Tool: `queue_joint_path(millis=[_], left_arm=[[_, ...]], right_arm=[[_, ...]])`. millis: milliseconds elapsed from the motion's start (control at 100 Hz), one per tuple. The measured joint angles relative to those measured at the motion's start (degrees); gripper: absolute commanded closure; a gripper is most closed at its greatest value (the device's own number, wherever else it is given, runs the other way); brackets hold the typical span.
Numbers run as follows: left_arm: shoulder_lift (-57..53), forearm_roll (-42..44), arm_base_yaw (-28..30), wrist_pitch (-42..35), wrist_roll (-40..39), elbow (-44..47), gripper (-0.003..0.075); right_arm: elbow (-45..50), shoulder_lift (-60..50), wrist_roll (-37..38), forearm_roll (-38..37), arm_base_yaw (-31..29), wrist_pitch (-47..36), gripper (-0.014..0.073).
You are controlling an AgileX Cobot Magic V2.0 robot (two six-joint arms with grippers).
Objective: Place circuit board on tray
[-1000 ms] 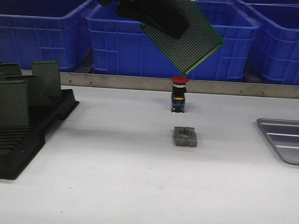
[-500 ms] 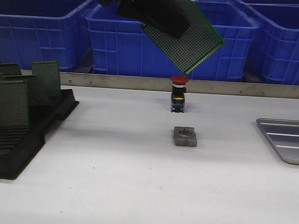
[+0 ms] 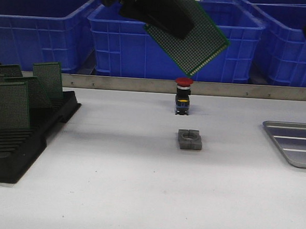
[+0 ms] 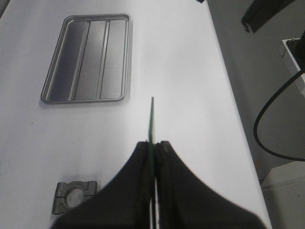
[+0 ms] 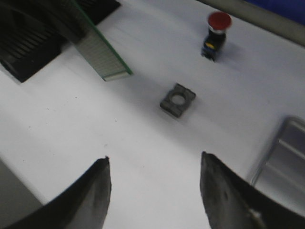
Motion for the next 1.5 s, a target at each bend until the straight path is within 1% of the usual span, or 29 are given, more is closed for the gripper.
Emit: queue_joint_path(millis=[140,270,340,440,550,700,790,860,900,920,950,980,1000,1040,1070,1100,1300,1340,1400,1420,1440,1490,1500], left_arm=[[0.0,0.0,0.0,0.0,0.0,0.0,0.0741],[0.0,0.0,0.0,0.0,0.0,0.0,0.0741],[0.0,0.0,0.0,0.0,0.0,0.0,0.0741],[0.0,0.0,0.0,0.0,0.0,0.0,0.0741],[0.0,0.0,0.0,0.0,0.0,0.0,0.0741],[0.0,0.0,0.0,0.0,0.0,0.0,0.0741],[0.0,0.0,0.0,0.0,0.0,0.0,0.0741],[0.0,0.0,0.0,0.0,0.0,0.0,0.0741],[0.0,0.0,0.0,0.0,0.0,0.0,0.0741],[0.0,0.0,0.0,0.0,0.0,0.0,0.0741],[0.0,0.0,0.0,0.0,0.0,0.0,0.0741],[0.0,0.0,0.0,0.0,0.0,0.0,0.0741],[0.0,0.0,0.0,0.0,0.0,0.0,0.0741],[0.0,0.0,0.0,0.0,0.0,0.0,0.0741],[0.0,0.0,0.0,-0.1,0.0,0.0,0.0741],[0.0,0.0,0.0,-0.2,0.1,0.0,0.0741],[0.0,0.5,0.0,0.6,0.4,0.0,0.0737],[0.0,0.5,0.0,0.6,0.4,0.0,0.0720],[0.0,0.5,0.0,0.6,0.4,0.0,0.0658],[0.0,0.4,0.0,0.4,0.4,0.0,0.0625],[0.0,0.4,0.0,0.2,0.4,0.0,0.0576],[0.0,0.2,0.0,-0.1,0.4,0.0,0.0494],[0.0,0.1,0.0,-0.1,0.4,0.0,0.0465]], right_arm=[[-3.2,4.5,-16.0,8.8,0.7,-0.3,0.0153],[-6.5,9.3,-30.4,17.0,0.7,2.8,0.0153],[-8.1,12.0,-36.5,20.4,0.8,4.9,0.0153],[-10.3,16.2,-41.7,23.4,0.9,6.3,0.0153],[-13.2,20.5,-43.5,24.3,0.9,7.4,0.0153],[-16.6,26.9,-43.9,24.5,0.9,10.1,0.0154],[-18.1,30.0,-44.0,24.6,0.9,10.8,0.0183],[-18.8,31.7,-44.0,24.6,0.9,11.2,0.0243],[-18.9,32.4,-44.0,24.6,0.9,11.2,0.0305],[-19.0,32.6,-44.0,24.6,0.9,11.2,0.0358],[-19.0,33.0,-44.1,24.6,0.9,11.2,0.0403],[-19.0,33.1,-44.3,24.6,0.9,11.3,0.0480],[-19.0,33.1,-44.3,24.6,0.9,11.3,0.0510],[-19.0,33.1,-44.4,24.5,0.9,11.4,0.0613],[-19.0,33.1,-44.4,24.5,0.9,11.6,0.0654],[-19.0,33.1,-44.6,24.3,0.9,12.0,0.0718],[-19.1,33.1,-46.5,23.4,1.0,13.6,0.0715],[-19.1,33.1,-46.5,23.4,1.0,13.6,0.0715],[-19.1,33.1,-46.5,23.4,1.0,13.7,0.0715],[-19.1,33.1,-46.5,23.4,1.0,13.7,0.0715],[-19.1,33.1,-46.5,23.4,1.0,13.8,0.0715],[-19.1,33.1,-46.3,23.6,1.0,14.1,0.0715],[-19.1,33.1,-46.3,23.7,1.0,14.1,0.0715]])
